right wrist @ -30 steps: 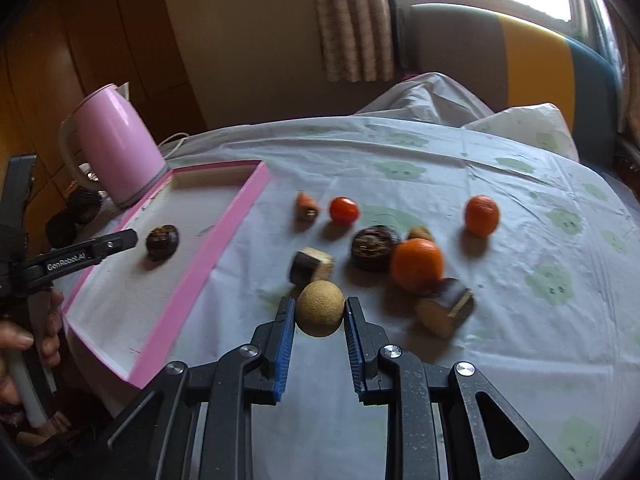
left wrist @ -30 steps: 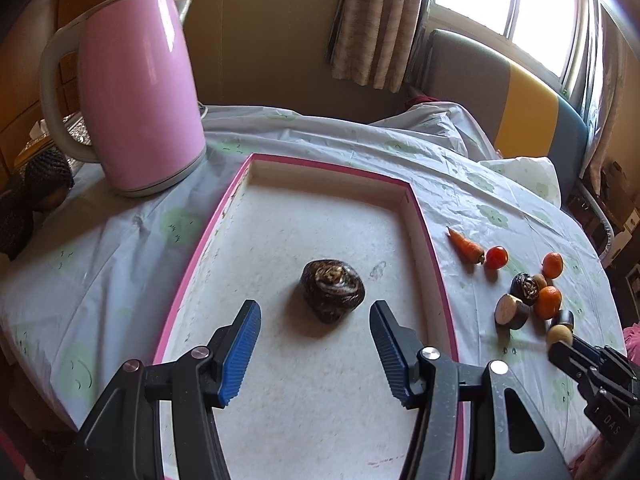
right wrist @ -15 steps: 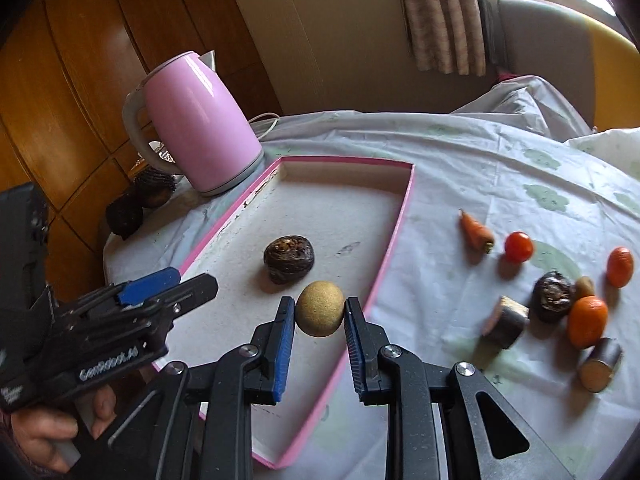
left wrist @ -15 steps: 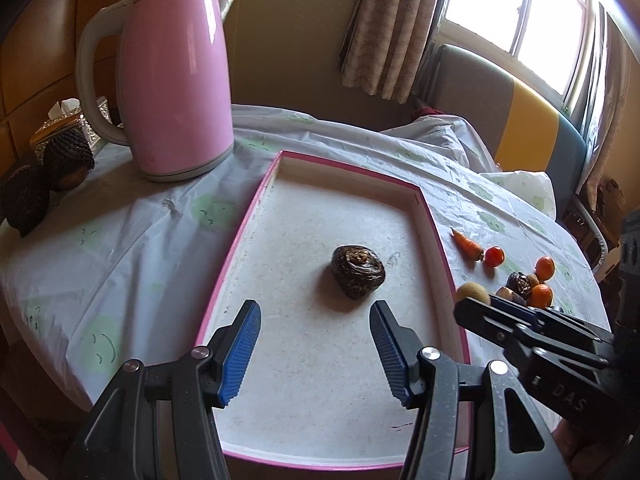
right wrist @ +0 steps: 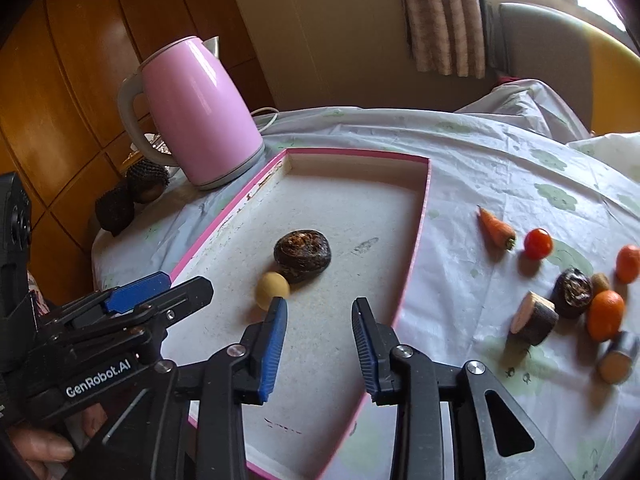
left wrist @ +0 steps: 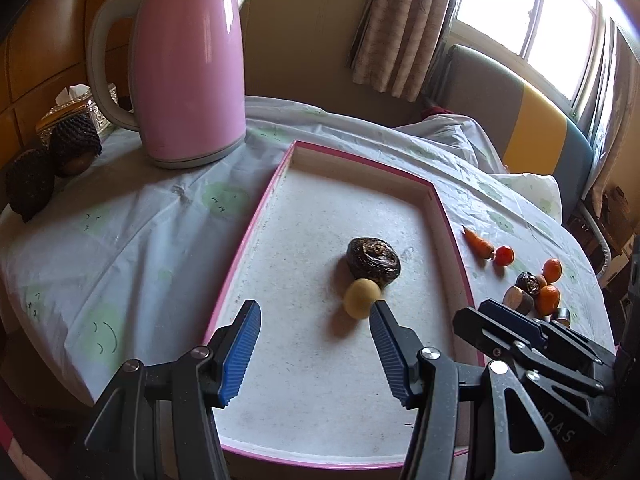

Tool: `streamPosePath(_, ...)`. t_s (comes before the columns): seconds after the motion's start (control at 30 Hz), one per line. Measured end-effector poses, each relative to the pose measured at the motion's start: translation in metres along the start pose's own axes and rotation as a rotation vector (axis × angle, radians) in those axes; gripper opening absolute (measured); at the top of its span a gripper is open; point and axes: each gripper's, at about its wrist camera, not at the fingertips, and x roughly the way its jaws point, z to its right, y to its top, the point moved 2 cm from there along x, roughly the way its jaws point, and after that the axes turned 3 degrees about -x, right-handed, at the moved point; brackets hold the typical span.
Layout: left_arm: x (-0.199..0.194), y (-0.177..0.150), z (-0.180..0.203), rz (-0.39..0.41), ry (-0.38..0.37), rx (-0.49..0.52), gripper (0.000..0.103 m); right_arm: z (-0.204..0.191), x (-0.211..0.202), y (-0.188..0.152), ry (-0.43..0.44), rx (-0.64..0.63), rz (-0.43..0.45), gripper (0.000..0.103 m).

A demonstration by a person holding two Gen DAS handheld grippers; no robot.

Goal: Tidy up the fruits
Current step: 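Lower the small yellow fruit beside the dark fruit and open the right tool, then move the left tool to the cut dark cylinder and grasp it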

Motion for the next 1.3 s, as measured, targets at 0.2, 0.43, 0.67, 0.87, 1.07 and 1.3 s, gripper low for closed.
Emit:
streamPosePath(0.2,-0.003,-0.002,0.02,-0.003,-0.048,0.039,0.058,0.024,-0.021,-0.011,-0.052,0.045,0.034,0.044)
streamPosePath(0.43,-0.003,-0.003,0.046,-0.013,-0.1,0.097,0.058,0.068,-0.044,-0.034,-0.129,0.159,0.04,0.048)
streamPosePath(0.67,0.002,-0.012,0.082,-0.044,-0.14,0.208,0.058,0.11,-0.067,-0.059,-0.225,0.232,0.043,0.053)
streamPosePath(0.87,0.01,-0.018,0.125,-0.075,-0.21,0.295,0.058,0.135,-0.084,-0.073,-0.29,0.258,0.045,0.055)
streamPosePath(1.07,0.031,-0.03,0.169,-0.129,-0.254,0.373,0.058,0.157,-0.1,-0.078,-0.33,0.298,0.065,0.056)
streamPosePath(1.3,0.055,-0.033,0.197,-0.155,-0.261,0.385,0.058,0.184,-0.109,-0.081,-0.368,0.357,0.077,0.057)
